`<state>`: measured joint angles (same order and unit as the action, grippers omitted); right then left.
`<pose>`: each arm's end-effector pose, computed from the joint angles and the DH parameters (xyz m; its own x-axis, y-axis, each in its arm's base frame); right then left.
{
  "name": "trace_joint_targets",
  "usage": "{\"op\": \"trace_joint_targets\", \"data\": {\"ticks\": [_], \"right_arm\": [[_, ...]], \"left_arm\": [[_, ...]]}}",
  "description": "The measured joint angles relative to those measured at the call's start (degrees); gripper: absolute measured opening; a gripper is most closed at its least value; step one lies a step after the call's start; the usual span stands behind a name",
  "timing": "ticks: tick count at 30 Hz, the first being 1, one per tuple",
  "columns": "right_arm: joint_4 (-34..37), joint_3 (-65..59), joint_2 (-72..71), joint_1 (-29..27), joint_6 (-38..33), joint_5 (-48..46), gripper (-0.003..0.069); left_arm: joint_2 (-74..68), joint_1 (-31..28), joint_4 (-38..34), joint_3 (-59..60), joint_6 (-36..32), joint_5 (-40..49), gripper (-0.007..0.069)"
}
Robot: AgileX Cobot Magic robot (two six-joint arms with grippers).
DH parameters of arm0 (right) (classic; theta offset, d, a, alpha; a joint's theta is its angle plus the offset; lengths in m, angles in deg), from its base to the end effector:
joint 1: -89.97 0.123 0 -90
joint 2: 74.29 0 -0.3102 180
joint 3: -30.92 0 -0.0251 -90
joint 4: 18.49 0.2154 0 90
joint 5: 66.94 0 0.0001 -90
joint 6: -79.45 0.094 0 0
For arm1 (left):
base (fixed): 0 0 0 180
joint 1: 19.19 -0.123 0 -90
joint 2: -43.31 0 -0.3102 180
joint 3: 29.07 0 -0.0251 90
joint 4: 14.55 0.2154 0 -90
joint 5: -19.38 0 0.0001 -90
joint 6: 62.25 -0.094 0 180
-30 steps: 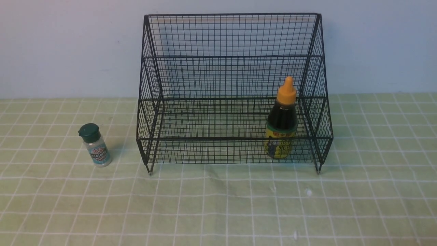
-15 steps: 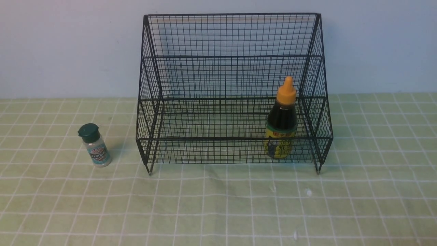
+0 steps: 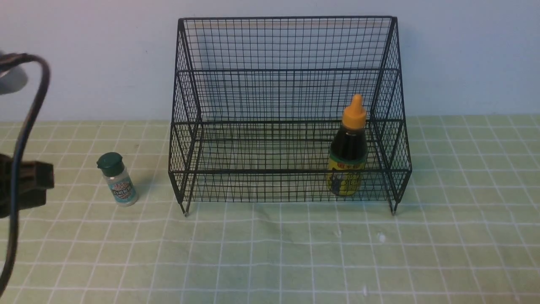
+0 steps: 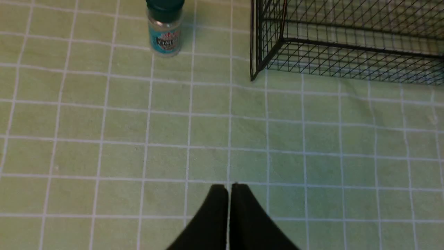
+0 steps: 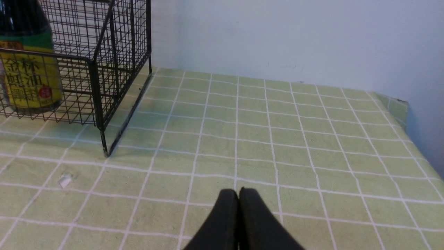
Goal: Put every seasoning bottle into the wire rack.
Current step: Use the left arm to grab the condiment bottle closest to it
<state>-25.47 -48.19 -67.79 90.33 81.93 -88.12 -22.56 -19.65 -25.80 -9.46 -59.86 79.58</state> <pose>-0.0054 -0.0042 0.1726 -0.2883 -0.0721 -0.9548 0.0156 0.9967 -0.0799 0.1389 -0.0148 0.3720 -0.8254 -0.1444 -0.5457 -0.0269 0.9757 -0.2174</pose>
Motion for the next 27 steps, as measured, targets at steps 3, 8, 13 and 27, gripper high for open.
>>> {"op": "trace_joint_targets", "data": {"ticks": [3,8,13,27], "right_arm": [[0.0,0.0,0.0,0.0,0.0,0.0,-0.0012],[0.0,0.0,0.0,0.0,0.0,0.0,-0.0012],[0.0,0.0,0.0,0.0,0.0,0.0,-0.0012],[0.0,0.0,0.0,0.0,0.0,0.0,-0.0012]], "left_arm": [[-8.69,0.0,0.15,-5.94,-1.53,1.47,-0.0006],[-18.65,0.0,2.02,-12.53,-2.73,2.45,-0.0006],[-25.38,0.0,6.19,-15.46,-2.79,1.13,0.0035],[-36.68,0.0,9.68,-15.95,-2.91,-18.7,0.0568]]}}
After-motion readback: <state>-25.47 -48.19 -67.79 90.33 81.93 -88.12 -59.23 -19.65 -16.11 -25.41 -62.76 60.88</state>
